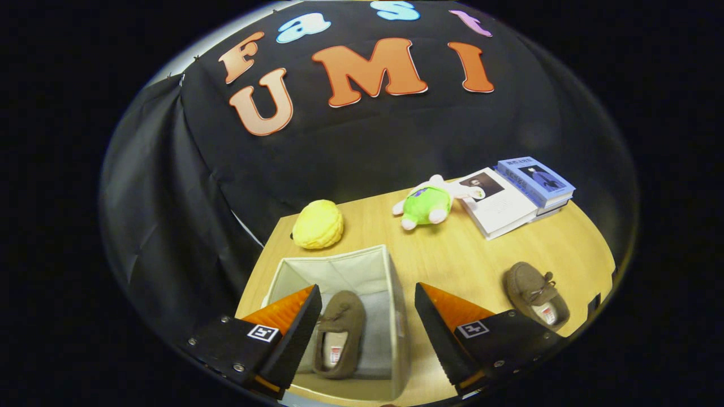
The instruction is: Open the storage box then place both shoes into the box .Put the left shoe in first, then the right shoe, with the right side of both shoes facing outward in a uniform manner.
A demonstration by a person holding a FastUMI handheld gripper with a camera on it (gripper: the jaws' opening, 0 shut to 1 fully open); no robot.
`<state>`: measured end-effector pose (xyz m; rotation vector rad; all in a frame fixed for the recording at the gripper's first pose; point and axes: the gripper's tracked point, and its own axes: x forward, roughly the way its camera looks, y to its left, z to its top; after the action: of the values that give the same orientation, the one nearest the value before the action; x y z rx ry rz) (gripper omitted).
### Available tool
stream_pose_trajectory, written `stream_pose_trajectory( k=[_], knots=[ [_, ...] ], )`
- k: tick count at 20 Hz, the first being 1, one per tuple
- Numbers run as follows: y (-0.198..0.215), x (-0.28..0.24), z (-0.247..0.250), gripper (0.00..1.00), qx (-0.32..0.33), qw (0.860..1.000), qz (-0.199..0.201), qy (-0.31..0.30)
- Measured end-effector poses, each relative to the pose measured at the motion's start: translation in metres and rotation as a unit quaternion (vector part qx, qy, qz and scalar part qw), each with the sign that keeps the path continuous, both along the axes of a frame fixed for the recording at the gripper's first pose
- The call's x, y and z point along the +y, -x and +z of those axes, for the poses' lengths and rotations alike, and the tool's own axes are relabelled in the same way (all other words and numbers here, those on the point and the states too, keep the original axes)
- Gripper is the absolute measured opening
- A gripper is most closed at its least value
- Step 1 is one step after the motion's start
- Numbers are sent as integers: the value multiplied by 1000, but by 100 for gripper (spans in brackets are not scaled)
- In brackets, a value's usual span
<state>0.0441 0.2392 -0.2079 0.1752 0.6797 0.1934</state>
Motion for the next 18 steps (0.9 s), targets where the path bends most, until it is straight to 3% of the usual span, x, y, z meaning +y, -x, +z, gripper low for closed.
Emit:
stream_pose_trajectory(
  k=[9,18],
  knots=[
    [-6,-148,-7,99,-34,997,-51,49],
    [9,-284,-63,99,2,990,-89,109]
  ],
)
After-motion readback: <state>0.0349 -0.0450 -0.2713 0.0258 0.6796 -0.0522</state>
